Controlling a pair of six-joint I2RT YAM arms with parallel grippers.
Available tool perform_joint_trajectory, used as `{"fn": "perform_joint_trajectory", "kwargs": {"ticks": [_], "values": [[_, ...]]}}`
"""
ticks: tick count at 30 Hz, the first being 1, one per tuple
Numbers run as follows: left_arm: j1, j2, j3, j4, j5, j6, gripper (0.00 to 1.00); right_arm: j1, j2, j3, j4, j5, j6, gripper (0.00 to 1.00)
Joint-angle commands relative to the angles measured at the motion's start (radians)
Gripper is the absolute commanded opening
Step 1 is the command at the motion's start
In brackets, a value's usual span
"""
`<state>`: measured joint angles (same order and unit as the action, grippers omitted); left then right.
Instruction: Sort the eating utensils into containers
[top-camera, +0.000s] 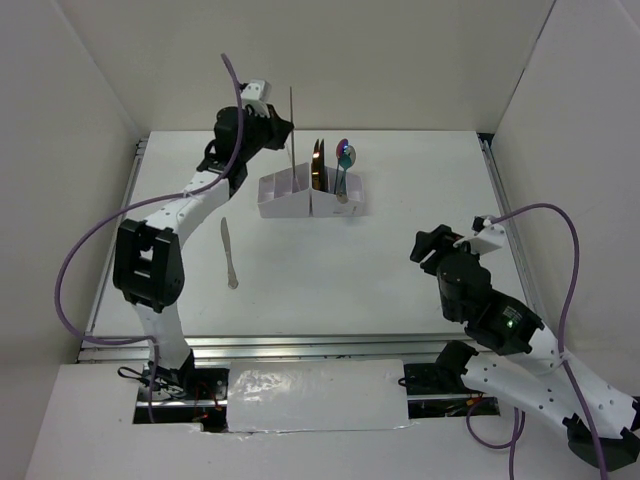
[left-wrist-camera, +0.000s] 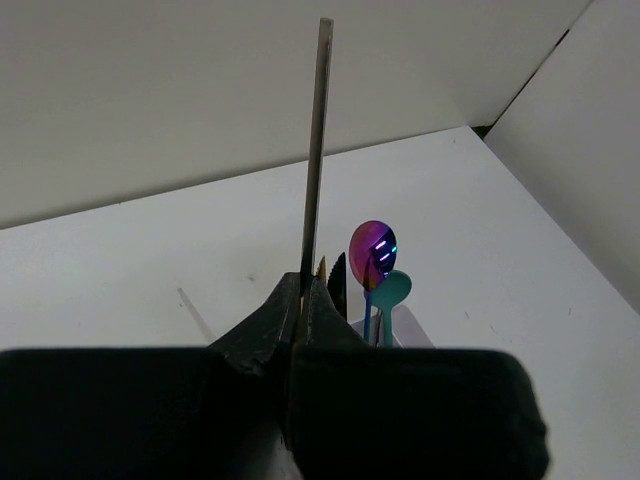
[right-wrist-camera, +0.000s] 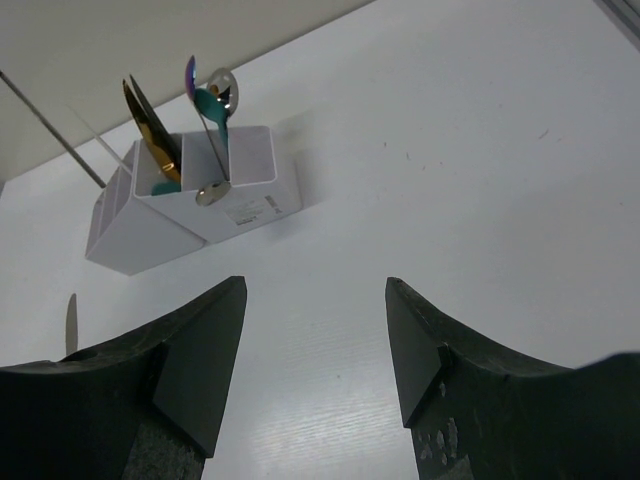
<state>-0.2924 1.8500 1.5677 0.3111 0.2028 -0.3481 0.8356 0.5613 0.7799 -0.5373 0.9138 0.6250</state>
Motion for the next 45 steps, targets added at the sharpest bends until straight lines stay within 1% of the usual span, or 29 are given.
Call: {"fn": "perform_joint_trajectory", "kwargs": {"ticks": [1, 6, 10, 11, 14, 15, 17, 18, 19, 20, 21, 24, 25, 26, 27, 28, 30, 31, 32, 33, 34, 36, 37, 41, 45], "values": [[-0.014, 0.038, 0.054, 0.164, -0.022, -0.006, 0.0, 0.013, 0.015, 0.041, -0.043, 0.025, 0.031, 0.66], [-0.019, 0.097, 0.054, 0.169, -0.019, -0.019, 0.0, 0.016, 0.032, 0.035, -0.038, 0.028, 0.038, 0.66], [-0.017, 0.109, 0.026, 0.181, -0.013, -0.034, 0.0, 0.016, 0.043, 0.033, -0.027, 0.03, 0.028, 0.66], [-0.017, 0.126, 0.031, 0.142, -0.014, -0.037, 0.0, 0.016, 0.045, 0.033, -0.026, 0.027, 0.027, 0.66], [-0.011, 0.159, 0.11, 0.024, 0.029, -0.032, 0.26, 0.016, 0.048, 0.033, -0.023, 0.019, 0.027, 0.66], [-0.01, 0.158, 0.123, 0.01, 0.029, -0.037, 0.39, 0.014, 0.048, 0.036, -0.024, 0.019, 0.027, 0.66], [-0.01, 0.129, 0.109, 0.005, 0.023, -0.04, 0.49, 0.014, 0.045, 0.035, -0.027, 0.016, 0.03, 0.66], [-0.01, 0.112, 0.085, 0.008, 0.018, -0.035, 0.57, 0.017, 0.043, 0.036, -0.032, 0.014, 0.03, 0.66], [-0.008, 0.095, 0.077, -0.001, 0.004, -0.031, 0.6, 0.016, 0.037, 0.038, -0.032, 0.011, 0.036, 0.66], [-0.008, 0.065, 0.078, -0.024, 0.006, -0.023, 0.61, 0.016, 0.032, 0.039, -0.039, 0.01, 0.038, 0.66], [-0.01, 0.048, 0.089, -0.091, 0.001, -0.005, 0.62, 0.016, 0.028, 0.042, -0.039, 0.004, 0.045, 0.66], [-0.011, -0.044, 0.068, -0.177, -0.055, 0.027, 0.63, 0.017, 0.009, 0.036, -0.023, -0.007, 0.036, 0.65], [-0.013, -0.107, 0.057, -0.235, -0.112, 0.034, 0.62, 0.019, 0.008, 0.033, -0.018, -0.016, 0.032, 0.65], [-0.013, -0.136, 0.022, -0.266, -0.149, 0.04, 0.62, 0.019, 0.009, 0.033, -0.013, -0.019, 0.03, 0.65], [-0.014, -0.196, 0.003, -0.343, -0.19, 0.031, 0.61, 0.019, 0.012, 0.035, -0.013, -0.023, 0.03, 0.65], [-0.013, -0.227, -0.02, -0.38, -0.279, 0.023, 0.6, 0.02, 0.014, 0.036, -0.013, -0.029, 0.027, 0.65], [-0.013, -0.279, -0.084, -0.467, -0.392, -0.015, 0.63, 0.022, 0.017, 0.035, 0.0, -0.035, 0.024, 0.65], [-0.011, -0.308, -0.104, -0.565, -0.437, -0.029, 0.65, 0.025, 0.015, 0.033, 0.002, -0.044, 0.021, 0.65], [-0.002, -0.317, -0.132, -0.616, -0.507, -0.058, 0.68, 0.026, 0.012, 0.025, 0.016, -0.047, 0.021, 0.65], [0.005, -0.319, -0.155, -0.726, -0.546, -0.104, 0.68, 0.025, 0.009, 0.012, 0.032, -0.058, 0.018, 0.65], [0.015, -0.314, -0.173, -0.772, -0.548, -0.104, 0.68, 0.026, 0.009, 0.007, 0.043, -0.065, 0.013, 0.65], [0.032, -0.298, -0.227, -0.822, -0.562, -0.166, 0.67, 0.028, 0.014, 0.007, 0.049, -0.079, 0.013, 0.65], [0.035, -0.288, -0.282, -0.842, -0.556, -0.186, 0.66, 0.028, 0.018, 0.005, 0.06, -0.085, 0.012, 0.65], [0.035, -0.247, -0.386, -0.846, -0.54, -0.294, 0.72, 0.028, 0.037, 0.016, 0.076, -0.115, 0.001, 0.65], [0.038, -0.242, -0.455, -0.825, -0.562, -0.33, 0.74, 0.031, 0.038, 0.019, 0.071, -0.115, 0.002, 0.65]]}}
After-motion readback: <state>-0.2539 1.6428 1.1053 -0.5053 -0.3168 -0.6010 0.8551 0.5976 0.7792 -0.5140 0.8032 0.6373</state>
